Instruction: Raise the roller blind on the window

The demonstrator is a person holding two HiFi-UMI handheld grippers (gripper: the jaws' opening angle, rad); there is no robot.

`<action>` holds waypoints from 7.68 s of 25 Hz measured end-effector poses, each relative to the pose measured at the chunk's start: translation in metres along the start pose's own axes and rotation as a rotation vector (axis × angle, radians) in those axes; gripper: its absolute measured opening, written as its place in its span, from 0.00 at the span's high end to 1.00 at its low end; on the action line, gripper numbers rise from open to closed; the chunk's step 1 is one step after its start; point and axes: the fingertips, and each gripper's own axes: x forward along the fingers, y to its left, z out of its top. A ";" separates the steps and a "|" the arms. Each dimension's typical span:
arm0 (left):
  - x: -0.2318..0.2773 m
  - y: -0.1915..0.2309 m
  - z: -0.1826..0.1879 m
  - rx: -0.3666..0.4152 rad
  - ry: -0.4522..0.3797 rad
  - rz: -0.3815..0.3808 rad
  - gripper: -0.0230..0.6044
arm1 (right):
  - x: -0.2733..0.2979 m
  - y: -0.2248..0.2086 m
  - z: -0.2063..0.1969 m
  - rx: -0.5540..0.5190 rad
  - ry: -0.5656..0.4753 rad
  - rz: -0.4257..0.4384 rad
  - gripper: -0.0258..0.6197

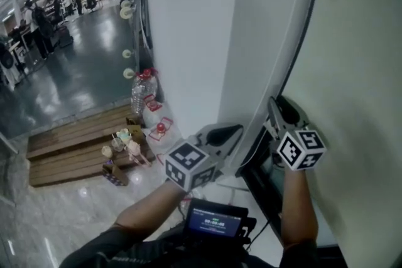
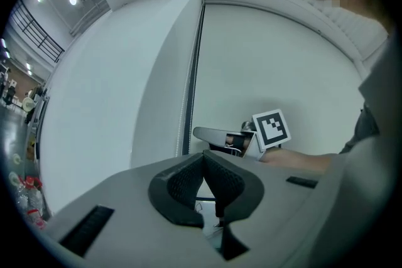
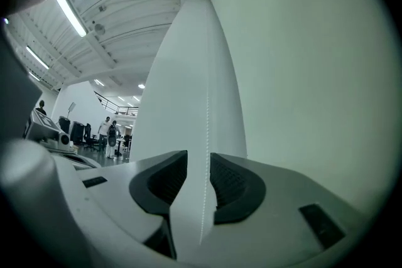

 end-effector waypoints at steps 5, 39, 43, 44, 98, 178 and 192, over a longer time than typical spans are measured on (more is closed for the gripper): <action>-0.001 0.006 0.005 -0.001 -0.014 0.026 0.96 | 0.028 -0.005 -0.005 -0.032 0.022 0.033 0.78; 0.026 -0.048 0.053 0.016 -0.120 -0.220 0.96 | -0.076 0.072 -0.024 0.064 0.064 0.247 0.96; 0.034 -0.059 0.058 -0.007 -0.107 -0.311 0.74 | -0.079 0.083 -0.024 0.041 0.068 0.269 0.96; 0.035 -0.060 0.059 -0.007 -0.108 -0.316 0.74 | -0.079 0.086 -0.024 0.037 0.071 0.275 0.96; 0.038 -0.045 -0.033 0.024 -0.008 -0.308 0.96 | -0.070 0.051 0.002 0.087 0.020 0.259 0.81; 0.049 -0.046 0.062 0.080 -0.090 -0.349 0.97 | -0.061 0.086 -0.057 0.145 0.079 0.364 0.96; 0.040 -0.047 0.006 0.040 -0.049 -0.355 0.97 | -0.069 0.092 -0.113 0.191 0.197 0.337 0.96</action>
